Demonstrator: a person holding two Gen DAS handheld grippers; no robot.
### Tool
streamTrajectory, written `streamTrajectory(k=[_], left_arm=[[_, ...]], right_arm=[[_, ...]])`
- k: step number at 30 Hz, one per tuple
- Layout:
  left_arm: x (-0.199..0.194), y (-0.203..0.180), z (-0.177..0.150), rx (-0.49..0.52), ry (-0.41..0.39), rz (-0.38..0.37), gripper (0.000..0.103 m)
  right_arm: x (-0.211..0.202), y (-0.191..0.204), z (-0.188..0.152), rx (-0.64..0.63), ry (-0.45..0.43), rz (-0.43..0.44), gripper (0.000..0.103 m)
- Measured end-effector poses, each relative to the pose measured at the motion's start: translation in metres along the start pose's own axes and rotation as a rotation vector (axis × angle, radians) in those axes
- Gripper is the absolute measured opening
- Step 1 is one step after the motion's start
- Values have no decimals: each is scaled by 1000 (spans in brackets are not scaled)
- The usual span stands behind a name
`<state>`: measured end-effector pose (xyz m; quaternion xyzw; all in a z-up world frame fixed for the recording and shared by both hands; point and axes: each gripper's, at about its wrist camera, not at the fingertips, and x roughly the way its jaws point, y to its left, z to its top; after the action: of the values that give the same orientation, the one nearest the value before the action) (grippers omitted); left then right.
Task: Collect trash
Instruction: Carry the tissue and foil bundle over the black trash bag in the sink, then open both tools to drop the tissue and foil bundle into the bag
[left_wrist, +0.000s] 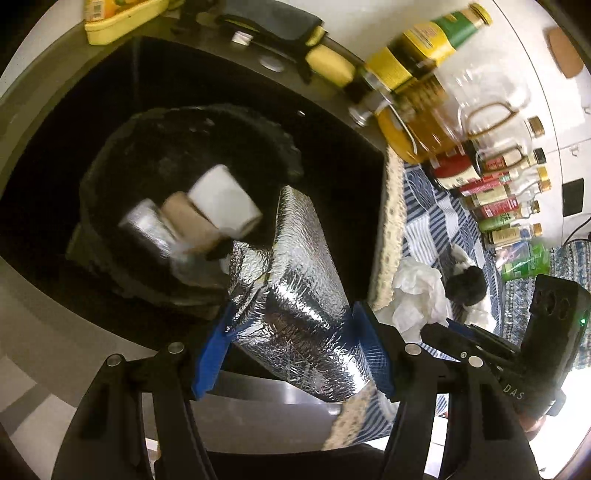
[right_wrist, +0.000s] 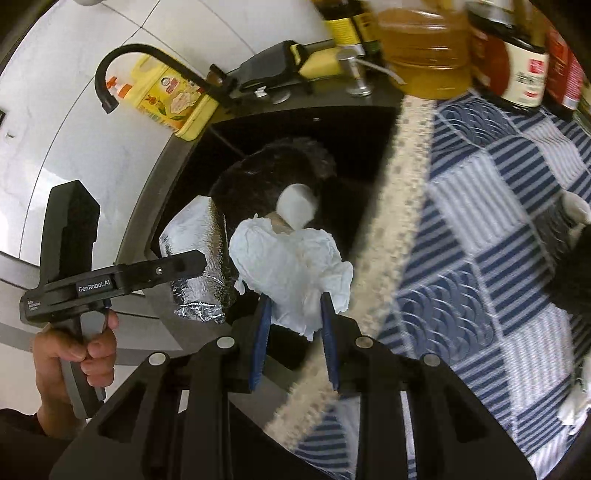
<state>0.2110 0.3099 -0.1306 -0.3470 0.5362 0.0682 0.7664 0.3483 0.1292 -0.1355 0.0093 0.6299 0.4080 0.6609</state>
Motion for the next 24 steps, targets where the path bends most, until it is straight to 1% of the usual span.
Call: streamTrajectory(k=[8,16,24], left_arm=[[-23,36,28,5,-22,3,63],[-34,59,58,4,-36,1,63],[-25,77,85,-26,-22,-10,63]], right_arm=[[31,38,19,-9,-5,3,28],[53,49,55,-13,-17,-3,29],[76,57,85,-19,11,-28,29]])
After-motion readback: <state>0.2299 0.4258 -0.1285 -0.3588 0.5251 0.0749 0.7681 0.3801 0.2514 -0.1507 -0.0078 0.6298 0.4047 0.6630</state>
